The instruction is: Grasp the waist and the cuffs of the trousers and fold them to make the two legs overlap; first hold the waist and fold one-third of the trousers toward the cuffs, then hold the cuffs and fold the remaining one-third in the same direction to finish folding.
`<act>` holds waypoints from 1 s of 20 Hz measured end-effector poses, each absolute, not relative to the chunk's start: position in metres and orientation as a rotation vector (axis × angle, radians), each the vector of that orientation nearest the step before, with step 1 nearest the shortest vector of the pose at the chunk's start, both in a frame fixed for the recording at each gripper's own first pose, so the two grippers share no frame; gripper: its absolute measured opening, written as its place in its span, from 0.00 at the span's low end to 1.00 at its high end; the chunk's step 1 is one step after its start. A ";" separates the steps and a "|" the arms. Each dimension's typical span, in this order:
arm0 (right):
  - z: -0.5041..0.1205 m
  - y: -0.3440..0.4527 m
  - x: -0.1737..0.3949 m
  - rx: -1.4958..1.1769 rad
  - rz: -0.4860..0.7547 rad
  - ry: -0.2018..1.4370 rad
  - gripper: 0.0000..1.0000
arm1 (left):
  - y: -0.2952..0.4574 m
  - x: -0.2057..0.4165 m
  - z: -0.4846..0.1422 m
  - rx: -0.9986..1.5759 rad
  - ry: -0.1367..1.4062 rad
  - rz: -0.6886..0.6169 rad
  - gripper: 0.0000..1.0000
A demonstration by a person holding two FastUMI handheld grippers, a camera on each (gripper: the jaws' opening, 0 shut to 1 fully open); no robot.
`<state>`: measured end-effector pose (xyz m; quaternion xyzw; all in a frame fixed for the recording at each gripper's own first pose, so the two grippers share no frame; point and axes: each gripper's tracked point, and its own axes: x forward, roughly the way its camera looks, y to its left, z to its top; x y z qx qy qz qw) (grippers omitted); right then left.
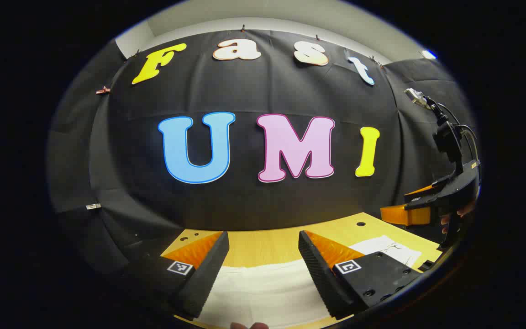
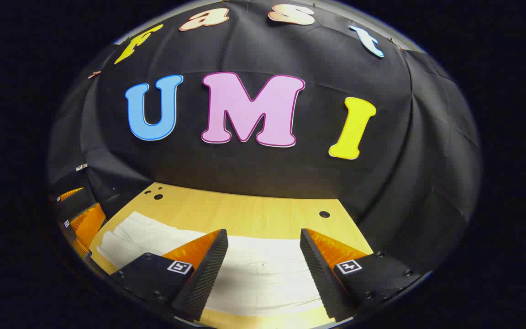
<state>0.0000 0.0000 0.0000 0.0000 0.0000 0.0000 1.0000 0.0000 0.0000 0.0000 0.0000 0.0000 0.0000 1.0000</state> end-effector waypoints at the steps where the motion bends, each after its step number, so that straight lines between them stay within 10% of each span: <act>1: -0.004 0.000 0.001 -0.004 -0.005 0.018 0.98 | -0.001 0.002 -0.002 0.004 0.001 -0.003 0.97; 20: -0.012 -0.036 -0.014 -0.050 -0.024 -0.121 0.96 | 0.030 0.008 -0.045 0.028 0.063 -0.027 0.97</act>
